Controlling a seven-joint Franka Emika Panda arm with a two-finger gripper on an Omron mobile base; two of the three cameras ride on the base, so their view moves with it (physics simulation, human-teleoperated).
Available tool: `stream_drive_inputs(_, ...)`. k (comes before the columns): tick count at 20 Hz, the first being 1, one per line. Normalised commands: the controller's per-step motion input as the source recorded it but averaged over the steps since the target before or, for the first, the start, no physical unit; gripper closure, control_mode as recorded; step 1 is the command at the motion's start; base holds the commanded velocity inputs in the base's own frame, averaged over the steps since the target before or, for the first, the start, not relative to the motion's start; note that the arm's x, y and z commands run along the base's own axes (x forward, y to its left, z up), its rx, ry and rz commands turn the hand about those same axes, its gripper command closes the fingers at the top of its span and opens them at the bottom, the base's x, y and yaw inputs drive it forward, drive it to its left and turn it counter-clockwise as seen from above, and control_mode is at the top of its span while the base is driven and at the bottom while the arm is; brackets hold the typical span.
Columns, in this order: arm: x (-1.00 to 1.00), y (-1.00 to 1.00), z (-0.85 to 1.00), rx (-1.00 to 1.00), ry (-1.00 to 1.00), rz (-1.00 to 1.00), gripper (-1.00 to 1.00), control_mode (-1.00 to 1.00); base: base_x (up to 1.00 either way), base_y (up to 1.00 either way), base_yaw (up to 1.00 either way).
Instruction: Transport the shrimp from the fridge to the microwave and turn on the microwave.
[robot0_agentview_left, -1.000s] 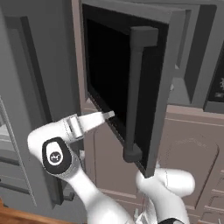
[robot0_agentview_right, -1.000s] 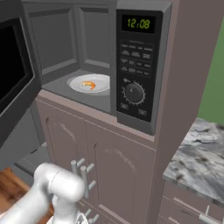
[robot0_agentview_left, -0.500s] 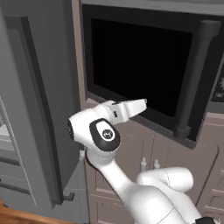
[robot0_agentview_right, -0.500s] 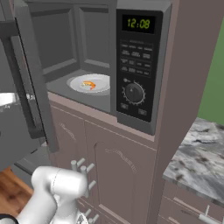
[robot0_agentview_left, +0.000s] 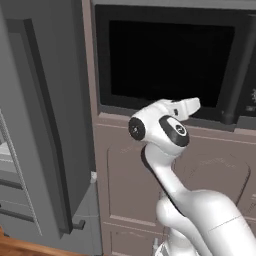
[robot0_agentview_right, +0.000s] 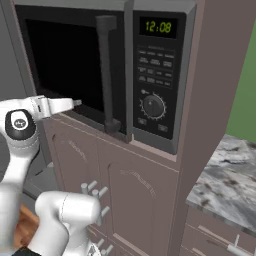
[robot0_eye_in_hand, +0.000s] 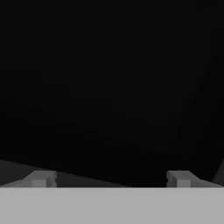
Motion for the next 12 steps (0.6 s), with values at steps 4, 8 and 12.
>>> stream_drive_inputs(4,0.59,-0.81,0.06,0.13,0.00,0.22,-1.00,-1.00,0.00,0.00,0.00)
stream_drive_inputs(8,0.40,-0.54,0.00,0.07,0.00,0.19,-1.00,-1.00,0.00,0.00,0.00)
stream_drive_inputs(12,0.18,-0.19,0.10,0.03,0.04,0.09,-1.00,-1.00,0.00,0.00,0.00)
